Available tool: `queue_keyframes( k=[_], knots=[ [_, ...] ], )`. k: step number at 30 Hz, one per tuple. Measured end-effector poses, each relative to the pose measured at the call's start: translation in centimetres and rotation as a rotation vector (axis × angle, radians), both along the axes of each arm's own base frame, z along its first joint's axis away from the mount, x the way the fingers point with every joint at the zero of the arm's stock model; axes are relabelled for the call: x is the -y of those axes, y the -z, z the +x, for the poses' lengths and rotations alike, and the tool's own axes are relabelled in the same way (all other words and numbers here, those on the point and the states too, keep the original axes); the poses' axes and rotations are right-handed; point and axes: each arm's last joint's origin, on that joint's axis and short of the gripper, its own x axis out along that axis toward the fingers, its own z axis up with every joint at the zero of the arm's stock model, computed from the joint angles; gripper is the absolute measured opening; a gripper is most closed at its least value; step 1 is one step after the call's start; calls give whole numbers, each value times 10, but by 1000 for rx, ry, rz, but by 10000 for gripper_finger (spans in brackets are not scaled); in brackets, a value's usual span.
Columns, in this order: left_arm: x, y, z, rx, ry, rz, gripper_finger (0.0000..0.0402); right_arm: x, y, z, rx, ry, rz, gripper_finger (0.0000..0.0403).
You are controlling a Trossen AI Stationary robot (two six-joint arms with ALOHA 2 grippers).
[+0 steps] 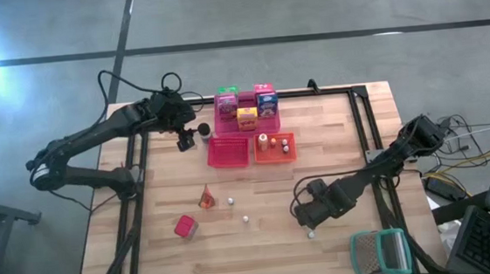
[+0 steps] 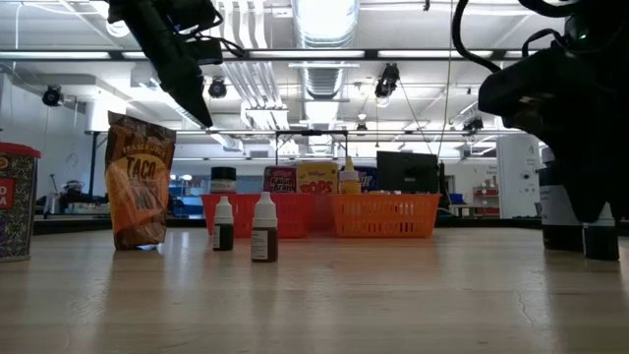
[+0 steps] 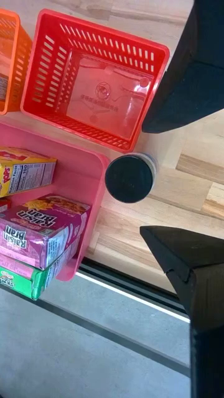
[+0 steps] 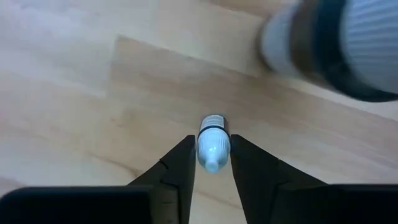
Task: Pick & Place Kitchen Items
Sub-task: Put the small black food coloring bottle into the orange bin
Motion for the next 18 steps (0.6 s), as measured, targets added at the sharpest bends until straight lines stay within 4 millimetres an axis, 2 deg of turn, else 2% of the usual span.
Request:
queue_keyframes(
  k=[6,11,15,18],
  knots=[
    [0,0,0,0,0,0,262,-5,-4,9,81,-83,29,54],
    [0,0,0,0,0,0,262,-4,-15,21,148,-165,37,53],
    [0,0,0,0,0,0,262,8,-29,37,193,-248,7,57],
    [0,0,0,0,0,0,262,25,-43,52,240,-331,-24,56]
  ],
)
